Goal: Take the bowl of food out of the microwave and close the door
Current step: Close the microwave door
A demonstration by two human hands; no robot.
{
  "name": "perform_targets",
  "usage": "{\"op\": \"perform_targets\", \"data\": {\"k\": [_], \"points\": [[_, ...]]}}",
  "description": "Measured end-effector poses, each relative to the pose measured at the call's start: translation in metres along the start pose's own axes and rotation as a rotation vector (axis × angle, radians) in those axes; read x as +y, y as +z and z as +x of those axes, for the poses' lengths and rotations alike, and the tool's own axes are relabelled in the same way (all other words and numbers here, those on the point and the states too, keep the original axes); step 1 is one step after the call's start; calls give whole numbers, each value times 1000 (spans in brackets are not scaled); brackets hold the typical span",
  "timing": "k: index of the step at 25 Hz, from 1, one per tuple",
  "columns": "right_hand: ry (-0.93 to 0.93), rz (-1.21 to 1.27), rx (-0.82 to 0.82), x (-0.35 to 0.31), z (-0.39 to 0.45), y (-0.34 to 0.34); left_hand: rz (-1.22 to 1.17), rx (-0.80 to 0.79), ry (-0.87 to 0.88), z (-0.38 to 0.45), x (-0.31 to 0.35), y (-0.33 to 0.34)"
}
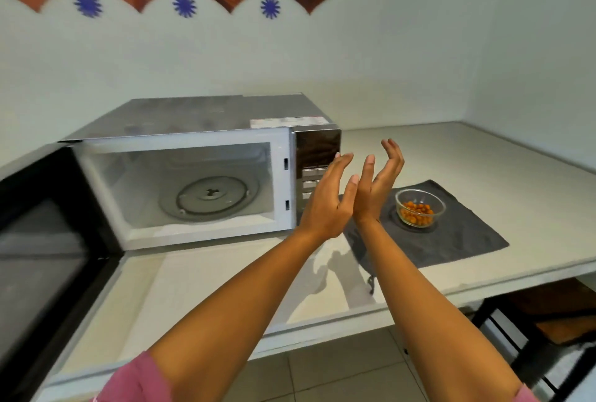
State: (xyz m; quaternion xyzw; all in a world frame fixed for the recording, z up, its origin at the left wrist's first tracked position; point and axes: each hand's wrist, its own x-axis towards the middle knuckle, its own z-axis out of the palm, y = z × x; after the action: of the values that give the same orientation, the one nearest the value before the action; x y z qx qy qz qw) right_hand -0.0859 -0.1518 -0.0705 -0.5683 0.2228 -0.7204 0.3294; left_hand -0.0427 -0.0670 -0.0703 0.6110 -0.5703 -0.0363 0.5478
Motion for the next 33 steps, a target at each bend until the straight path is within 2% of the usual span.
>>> {"op": "perform_targets", "data": {"k": [6, 11, 14, 17, 19, 22, 24, 30, 33], "points": [[-123, 100, -242, -38, -36, 55, 163, 224, 16, -21, 9, -80], [-160, 208, -371, -70, -74, 97, 331, 630, -219, -38, 25, -136], [-180, 233, -424, -90, -95, 116, 502, 722, -270, -51, 33, -175], [-165, 265, -492, -112, -114, 134, 672, 699, -392, -68, 43, -206], [-178, 314, -567, -131, -130, 146, 872, 649, -499, -81, 52, -225], [-173, 363, -685, -155, -152, 163, 1369, 400, -695, -97, 65, -251], [-160, 374, -762, -168, -166, 172, 1549, 287, -853, -106, 74, -270], [-180, 408, -1068, -198, -209, 201, 1633, 206, -1146, -132, 89, -310], [-212, 471, -1198, -206, -220, 212, 1610, 184, -1158, -137, 99, -318]]}}
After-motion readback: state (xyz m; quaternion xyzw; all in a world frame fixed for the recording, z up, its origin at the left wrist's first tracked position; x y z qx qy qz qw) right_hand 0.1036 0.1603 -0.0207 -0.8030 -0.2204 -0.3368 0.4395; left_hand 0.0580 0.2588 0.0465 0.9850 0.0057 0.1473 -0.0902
